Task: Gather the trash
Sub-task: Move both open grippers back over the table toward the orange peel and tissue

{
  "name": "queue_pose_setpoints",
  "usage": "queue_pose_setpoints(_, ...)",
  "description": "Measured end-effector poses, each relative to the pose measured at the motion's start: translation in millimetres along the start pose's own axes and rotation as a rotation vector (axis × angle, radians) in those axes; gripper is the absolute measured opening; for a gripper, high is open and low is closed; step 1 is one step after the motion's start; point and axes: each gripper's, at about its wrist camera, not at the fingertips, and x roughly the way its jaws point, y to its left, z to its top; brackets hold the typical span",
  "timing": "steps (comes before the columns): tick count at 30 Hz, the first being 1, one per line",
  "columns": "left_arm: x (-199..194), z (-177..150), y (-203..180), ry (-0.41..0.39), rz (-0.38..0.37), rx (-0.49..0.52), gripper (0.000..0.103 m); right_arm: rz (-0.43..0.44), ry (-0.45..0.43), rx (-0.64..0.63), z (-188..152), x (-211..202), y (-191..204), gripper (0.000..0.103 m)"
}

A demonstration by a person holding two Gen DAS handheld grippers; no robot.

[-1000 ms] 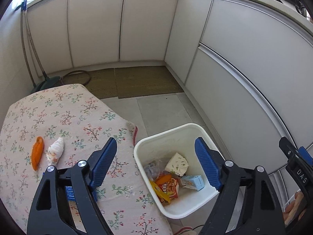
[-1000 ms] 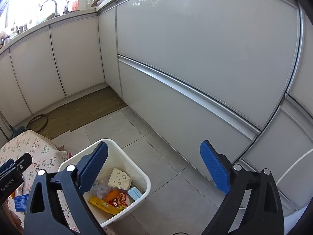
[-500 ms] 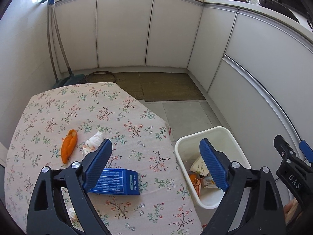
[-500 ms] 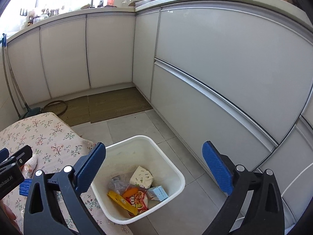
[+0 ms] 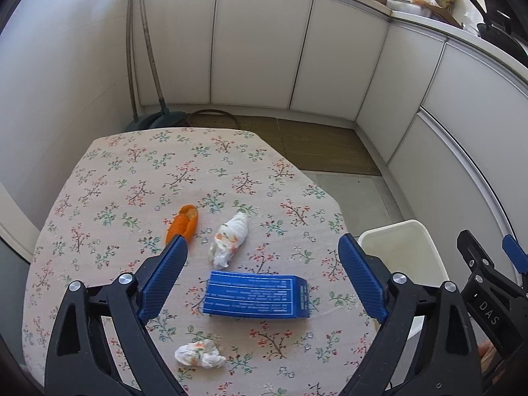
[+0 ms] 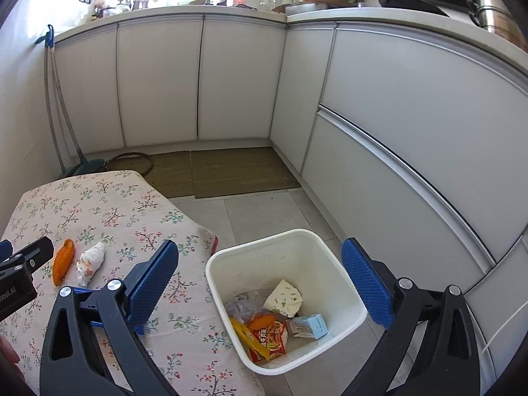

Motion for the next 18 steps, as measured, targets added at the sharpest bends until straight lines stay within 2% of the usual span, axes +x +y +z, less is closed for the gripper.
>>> queue_pose_setpoints(12,-6.7,-2.8,64.2,0.026,0.104,-0.043,0.089,0.104,-0.002,-0.072,2.9,-4.3,67.4,0.096)
queue_pose_setpoints(18,-11.1,-3.1,102.8,0.038,0.15,-0.082,0.089,0.166,0.016,-0.146,-0.1,-3.7,110.0,0.096)
